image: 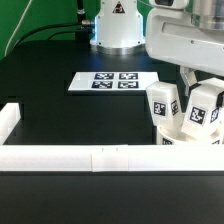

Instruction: Assemble stool

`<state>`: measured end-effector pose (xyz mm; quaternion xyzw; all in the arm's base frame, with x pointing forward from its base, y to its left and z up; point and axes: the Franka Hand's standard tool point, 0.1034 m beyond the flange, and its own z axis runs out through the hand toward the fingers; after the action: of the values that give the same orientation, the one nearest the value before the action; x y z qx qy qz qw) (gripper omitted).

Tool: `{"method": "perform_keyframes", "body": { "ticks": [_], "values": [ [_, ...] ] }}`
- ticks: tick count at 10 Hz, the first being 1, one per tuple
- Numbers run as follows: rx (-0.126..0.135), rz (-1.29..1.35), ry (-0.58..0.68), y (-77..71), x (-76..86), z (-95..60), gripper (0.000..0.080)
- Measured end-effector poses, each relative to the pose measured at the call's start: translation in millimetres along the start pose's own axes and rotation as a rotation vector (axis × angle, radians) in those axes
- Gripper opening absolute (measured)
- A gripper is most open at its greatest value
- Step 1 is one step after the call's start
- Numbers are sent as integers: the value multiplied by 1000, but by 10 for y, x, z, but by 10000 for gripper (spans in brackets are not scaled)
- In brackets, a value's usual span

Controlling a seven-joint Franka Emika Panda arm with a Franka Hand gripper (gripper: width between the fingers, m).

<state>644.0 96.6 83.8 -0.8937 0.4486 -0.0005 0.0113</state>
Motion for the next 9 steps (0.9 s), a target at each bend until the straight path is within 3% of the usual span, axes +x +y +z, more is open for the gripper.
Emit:
{"method": "perform_keyframes", "body": {
  "ticks": [1, 4, 9],
  "values": [
    [12, 173, -1, -16, 3, 6, 337],
    [79, 569, -35, -33, -16, 20, 337],
    [77, 882, -47, -47, -22, 20, 337]
  ]
}}
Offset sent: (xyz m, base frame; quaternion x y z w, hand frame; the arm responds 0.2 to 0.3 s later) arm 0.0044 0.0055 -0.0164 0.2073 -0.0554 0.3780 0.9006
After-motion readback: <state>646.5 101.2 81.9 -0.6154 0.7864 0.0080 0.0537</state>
